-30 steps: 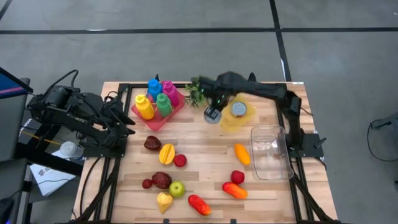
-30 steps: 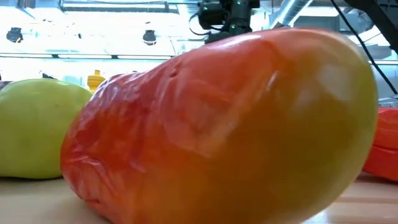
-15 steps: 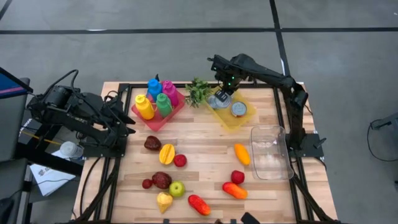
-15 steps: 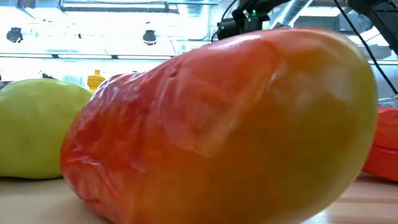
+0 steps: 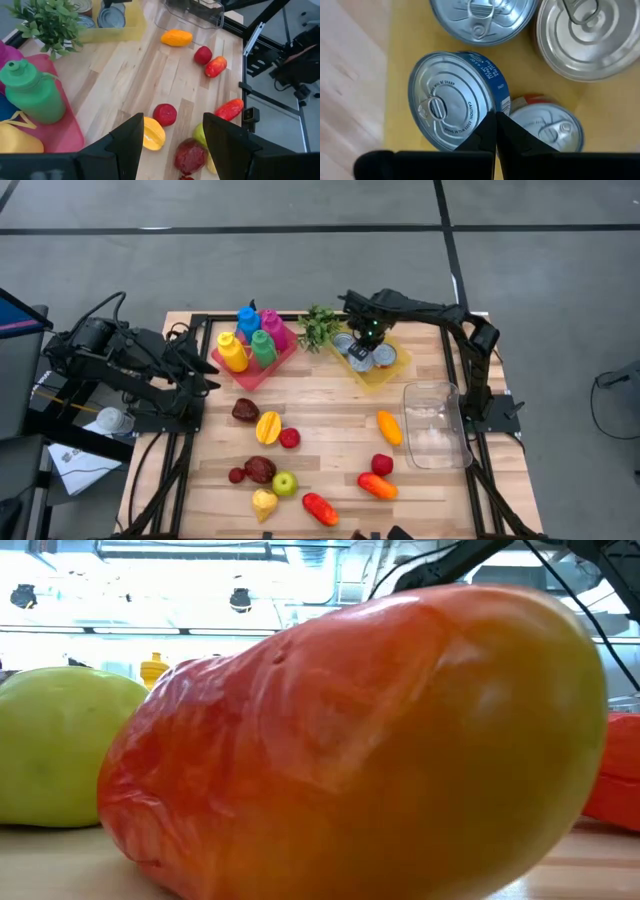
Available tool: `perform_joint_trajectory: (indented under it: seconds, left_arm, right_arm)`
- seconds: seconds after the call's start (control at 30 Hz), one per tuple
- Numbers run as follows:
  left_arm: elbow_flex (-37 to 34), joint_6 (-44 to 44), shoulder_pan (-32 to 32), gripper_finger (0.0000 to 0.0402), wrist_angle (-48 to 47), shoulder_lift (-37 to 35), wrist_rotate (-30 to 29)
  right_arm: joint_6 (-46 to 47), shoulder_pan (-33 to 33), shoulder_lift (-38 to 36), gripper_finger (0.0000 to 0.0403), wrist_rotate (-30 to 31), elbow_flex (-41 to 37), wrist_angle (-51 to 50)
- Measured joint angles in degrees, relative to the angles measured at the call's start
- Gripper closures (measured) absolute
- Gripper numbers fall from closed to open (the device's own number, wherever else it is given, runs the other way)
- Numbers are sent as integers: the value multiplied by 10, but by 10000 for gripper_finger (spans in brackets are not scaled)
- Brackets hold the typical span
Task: Pick & Place Food Item
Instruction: Put the blue tuna can into the yellow bin, then put the top dark red apple into the transparent bin
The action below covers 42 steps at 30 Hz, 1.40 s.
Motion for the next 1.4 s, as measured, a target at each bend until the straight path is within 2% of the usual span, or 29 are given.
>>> perform_joint_trajectory:
  seconds: [0.2,0.37,0.53,0.73,0.87,0.97,1.07,1.17,1.27,1.4]
  left_arm:
    - [0,0,0,207,0,0,-5]
    - [0,1,0,206,10,0,-37]
    - [0,31,0,176,11,10,-37]
    - [0,46,0,116,-41,48,-15]
    - [-13,27,0,99,-104,76,1]
    - [-59,-24,-4,98,-110,75,14]
    - [-123,-102,-18,98,-110,60,16]
    - [-198,-137,-39,98,-80,47,15]
    - [-270,-124,-57,98,13,39,15]
    - [-346,-30,-67,98,156,41,10]
  right_arm:
    - [-2,-12,0,403,-16,-32,26]
    - [-10,-10,0,390,-19,-41,29]
    - [-15,-2,0,306,-29,-18,7]
    - [-28,11,0,189,-27,67,-44]
    - [-29,25,-1,156,-23,137,-107]
    - [-30,44,-20,156,-23,170,-144]
    - [-18,71,-64,164,-23,174,-158]
    - [2,103,-113,172,-23,174,-165]
    - [20,138,-164,176,-23,173,-167]
    - [48,182,-221,176,-23,173,-171]
